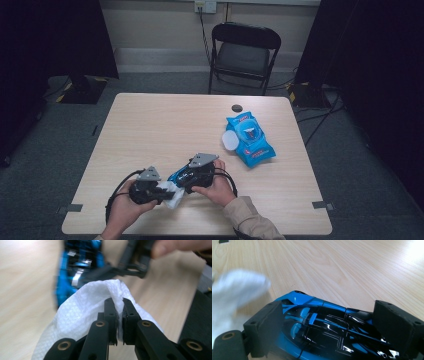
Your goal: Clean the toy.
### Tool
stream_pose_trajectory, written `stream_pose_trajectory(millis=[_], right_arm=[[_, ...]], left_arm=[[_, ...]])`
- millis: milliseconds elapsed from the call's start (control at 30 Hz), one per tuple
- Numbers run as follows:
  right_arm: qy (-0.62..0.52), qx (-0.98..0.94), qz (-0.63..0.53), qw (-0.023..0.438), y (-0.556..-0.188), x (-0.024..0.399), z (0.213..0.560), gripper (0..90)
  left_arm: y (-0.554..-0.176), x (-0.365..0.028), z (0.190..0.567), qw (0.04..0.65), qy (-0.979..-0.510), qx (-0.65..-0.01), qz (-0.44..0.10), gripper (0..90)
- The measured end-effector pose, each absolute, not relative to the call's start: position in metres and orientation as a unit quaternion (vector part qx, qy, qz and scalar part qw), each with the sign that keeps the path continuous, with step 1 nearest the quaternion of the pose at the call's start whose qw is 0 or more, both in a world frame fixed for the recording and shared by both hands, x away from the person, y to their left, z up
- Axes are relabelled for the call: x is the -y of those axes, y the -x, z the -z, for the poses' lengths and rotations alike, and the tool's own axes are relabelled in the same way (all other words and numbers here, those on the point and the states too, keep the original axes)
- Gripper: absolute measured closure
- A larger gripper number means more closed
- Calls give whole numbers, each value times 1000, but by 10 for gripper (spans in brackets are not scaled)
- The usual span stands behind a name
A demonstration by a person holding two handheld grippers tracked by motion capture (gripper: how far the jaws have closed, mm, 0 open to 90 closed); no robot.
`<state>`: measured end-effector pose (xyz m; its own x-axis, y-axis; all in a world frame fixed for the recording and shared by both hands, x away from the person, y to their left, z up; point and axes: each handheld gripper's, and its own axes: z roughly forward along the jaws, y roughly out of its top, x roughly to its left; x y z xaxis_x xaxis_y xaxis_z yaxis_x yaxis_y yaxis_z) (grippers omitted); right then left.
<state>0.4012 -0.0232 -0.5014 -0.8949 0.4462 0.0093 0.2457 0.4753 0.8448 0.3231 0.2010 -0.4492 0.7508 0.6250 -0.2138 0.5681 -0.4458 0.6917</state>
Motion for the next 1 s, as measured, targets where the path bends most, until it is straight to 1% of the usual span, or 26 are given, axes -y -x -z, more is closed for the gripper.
stream_pose_trajectory(millis=[100,133,167,300,500,533,633,667,733,1000], right_arm=[[-203,-852,-470,106,-401,23,501,97],[-202,-852,-471,106,-401,23,502,97],[-203,-852,-471,106,-401,23,502,97],[-203,-852,-470,105,-401,23,502,97],[-203,-852,-471,105,-401,24,502,97],[-203,-852,-472,106,-401,24,502,97],[-203,-852,-472,106,-401,24,502,97],[-202,-852,-472,105,-401,24,502,97],[-202,-852,-472,106,-401,24,502,97],[-202,-852,-472,105,-401,24,502,97]], left_arm=[[-327,-211,447,397,-840,-365,-48,846],[-331,-220,446,398,-832,-380,-70,845],[-331,-220,446,398,-832,-380,-70,845],[-342,-235,452,395,-812,-419,-99,844],[-354,-238,462,377,-804,-442,-125,842],[-357,-235,469,363,-807,-446,-132,840],[-360,-232,476,353,-813,-447,-123,832],[-360,-227,482,349,-822,-436,-108,830],[-359,-221,484,345,-829,-430,-96,827],[-354,-211,483,338,-842,-413,-82,832]])
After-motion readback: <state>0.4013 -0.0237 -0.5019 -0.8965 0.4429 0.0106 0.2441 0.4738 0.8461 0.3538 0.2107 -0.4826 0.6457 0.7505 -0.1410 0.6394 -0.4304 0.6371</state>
